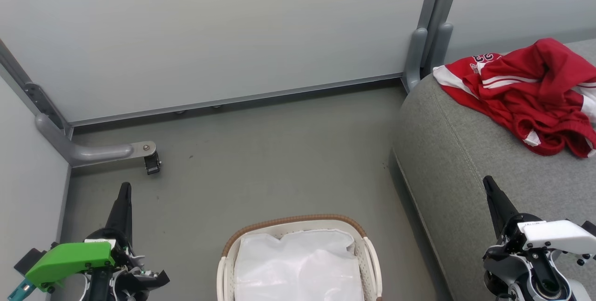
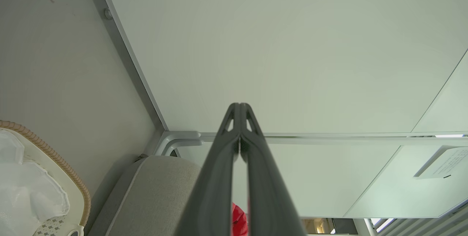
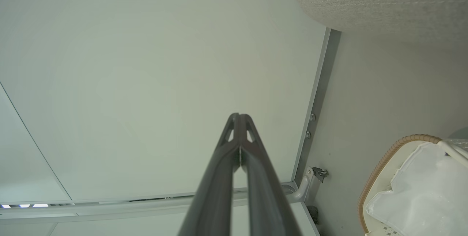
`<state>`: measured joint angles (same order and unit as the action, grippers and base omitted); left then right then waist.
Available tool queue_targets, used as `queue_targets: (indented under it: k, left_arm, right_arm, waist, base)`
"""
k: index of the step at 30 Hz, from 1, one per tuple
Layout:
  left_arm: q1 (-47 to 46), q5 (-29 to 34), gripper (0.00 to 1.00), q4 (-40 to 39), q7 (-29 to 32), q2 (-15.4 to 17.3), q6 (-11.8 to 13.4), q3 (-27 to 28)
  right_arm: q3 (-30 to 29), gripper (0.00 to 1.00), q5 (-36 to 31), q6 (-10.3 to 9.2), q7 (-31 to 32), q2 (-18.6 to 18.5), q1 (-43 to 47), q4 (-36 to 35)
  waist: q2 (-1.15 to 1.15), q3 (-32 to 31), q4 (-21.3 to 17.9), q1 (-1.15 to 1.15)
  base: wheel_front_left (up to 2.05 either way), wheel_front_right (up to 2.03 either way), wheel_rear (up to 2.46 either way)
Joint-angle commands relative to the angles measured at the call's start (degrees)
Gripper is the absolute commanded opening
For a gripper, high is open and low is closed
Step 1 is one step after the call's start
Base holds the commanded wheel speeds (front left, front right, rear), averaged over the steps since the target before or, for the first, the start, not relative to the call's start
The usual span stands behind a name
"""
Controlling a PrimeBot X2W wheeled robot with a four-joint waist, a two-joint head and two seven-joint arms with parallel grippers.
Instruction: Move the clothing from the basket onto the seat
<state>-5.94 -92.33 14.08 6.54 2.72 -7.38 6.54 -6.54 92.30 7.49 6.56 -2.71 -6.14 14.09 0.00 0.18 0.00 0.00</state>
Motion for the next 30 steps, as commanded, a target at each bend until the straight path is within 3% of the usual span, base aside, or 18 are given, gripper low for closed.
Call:
queue_targets:
  k: [1, 30]
  left_arm:
    - [-0.6, -0.2, 0.00, -0.1, 0.2, 0.3, -0.3, 0.1]
    - [-0.6, -0.2, 0.00, -0.1, 0.2, 0.3, -0.3, 0.1]
  right_arm:
    - [-0.1, 0.00, 0.2, 0.00, 0.1, -0.3, -0.1, -0.2]
    - [-0.1, 0.00, 0.2, 0.00, 0.1, -0.3, -0.1, -0.2]
  waist:
    - [0.00, 0.0, 0.0, 0.00]
    - [0.00, 0.0, 0.0, 0.00]
  base:
    - [0.00, 0.00, 0.00]
    - [0.00, 0.00, 0.00]
